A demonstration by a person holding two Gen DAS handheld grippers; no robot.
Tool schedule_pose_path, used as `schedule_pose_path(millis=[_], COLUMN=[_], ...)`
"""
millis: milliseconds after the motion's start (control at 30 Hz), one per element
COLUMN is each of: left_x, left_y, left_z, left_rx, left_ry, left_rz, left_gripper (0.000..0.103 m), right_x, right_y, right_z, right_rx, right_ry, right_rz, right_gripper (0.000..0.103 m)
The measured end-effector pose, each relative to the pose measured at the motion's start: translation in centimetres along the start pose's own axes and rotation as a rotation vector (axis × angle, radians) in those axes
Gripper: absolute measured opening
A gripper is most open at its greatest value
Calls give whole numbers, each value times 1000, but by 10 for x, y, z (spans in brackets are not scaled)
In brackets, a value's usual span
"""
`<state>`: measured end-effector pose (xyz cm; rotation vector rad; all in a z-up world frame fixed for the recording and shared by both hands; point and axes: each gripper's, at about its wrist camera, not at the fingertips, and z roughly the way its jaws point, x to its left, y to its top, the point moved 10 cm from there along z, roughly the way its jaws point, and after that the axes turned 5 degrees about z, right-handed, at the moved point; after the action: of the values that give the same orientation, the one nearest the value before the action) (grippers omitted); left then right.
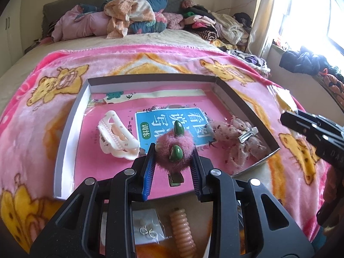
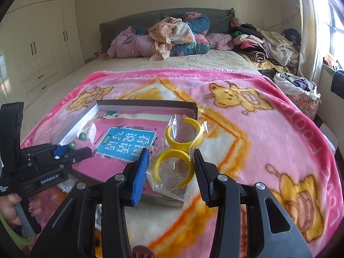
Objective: Organize jewelry
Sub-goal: 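Lower the pom-pom clip and bangles bag into the box and open both tools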
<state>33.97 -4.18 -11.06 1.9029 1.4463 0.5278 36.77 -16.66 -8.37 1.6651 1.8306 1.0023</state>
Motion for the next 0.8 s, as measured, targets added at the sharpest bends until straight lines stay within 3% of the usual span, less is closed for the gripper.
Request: schedule_pose_path(millis=[800], left_x=[7], left_y=[-13], left_z=[25], left_rx=[58], left_ry=[2], left_rz=[-3], left_gripper=[24], right_x=[-5], right_y=[-8], right_z=[78], right_rx=[122], right_ry=[-41], right_rz=[-15], right_gripper=[40])
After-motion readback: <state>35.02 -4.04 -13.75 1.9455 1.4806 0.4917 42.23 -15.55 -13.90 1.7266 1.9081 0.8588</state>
